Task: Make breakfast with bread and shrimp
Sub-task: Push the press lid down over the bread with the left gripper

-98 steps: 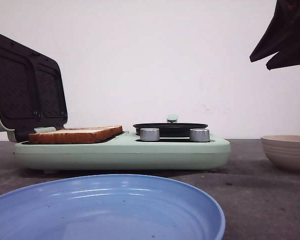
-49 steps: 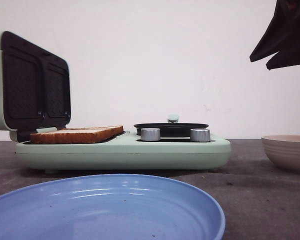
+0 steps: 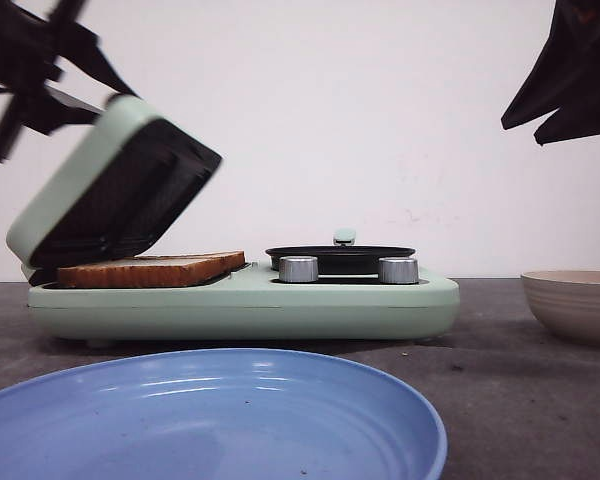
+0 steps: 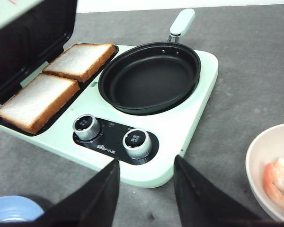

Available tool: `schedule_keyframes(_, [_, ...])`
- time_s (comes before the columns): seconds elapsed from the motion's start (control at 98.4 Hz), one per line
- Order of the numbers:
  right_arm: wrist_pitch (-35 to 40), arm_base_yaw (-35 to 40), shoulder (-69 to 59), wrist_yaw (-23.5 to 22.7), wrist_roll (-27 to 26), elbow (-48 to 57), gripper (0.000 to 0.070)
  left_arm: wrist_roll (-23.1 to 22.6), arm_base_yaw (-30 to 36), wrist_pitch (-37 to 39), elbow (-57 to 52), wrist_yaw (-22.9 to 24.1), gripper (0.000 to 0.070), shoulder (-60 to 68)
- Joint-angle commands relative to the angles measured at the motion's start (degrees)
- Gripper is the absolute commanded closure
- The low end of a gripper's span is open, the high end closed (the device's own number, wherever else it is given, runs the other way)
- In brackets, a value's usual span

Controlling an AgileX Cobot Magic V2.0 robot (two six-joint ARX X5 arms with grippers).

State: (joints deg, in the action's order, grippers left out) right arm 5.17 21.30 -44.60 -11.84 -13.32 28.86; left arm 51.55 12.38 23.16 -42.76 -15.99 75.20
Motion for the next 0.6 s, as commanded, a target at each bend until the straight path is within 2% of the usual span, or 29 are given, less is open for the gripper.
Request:
schedule_keyframes(0.0, [-0.44, 0.2, -0.28, -0.28, 0.26, 0.26, 0.0496, -3.82, 0.85, -3.87, 1.22, 4.61, 0.0696, 3.67])
schedule_keyframes(0.203, [-0.42, 0.2, -0.28, -0.35, 0.26, 0.26, 0.0496, -6.19, 6.51, -3.8, 0.98, 8.74, 0.0696, 8.44])
schedule_keyframes(0.457, [-0.42, 0.2, -0.28, -0.61, 0.26, 0.26, 0.0496, -9.57, 9.18, -3.72, 0.17, 10.03, 0.069, 10.64])
schedule_keyframes(0.498, [-0.42, 0.2, -0.28, -0.61, 0.26, 0.26, 0.0496, -10.58, 9.18, -3.56, -0.17, 9.94, 0.0644, 10.51])
schedule_keyframes(0.589, [-0.44, 0.2, -0.26, -0.61, 0.28, 0.26, 0.0496, -12.24, 9.18, -3.58, -1.38, 8.39, 0.0461, 10.1])
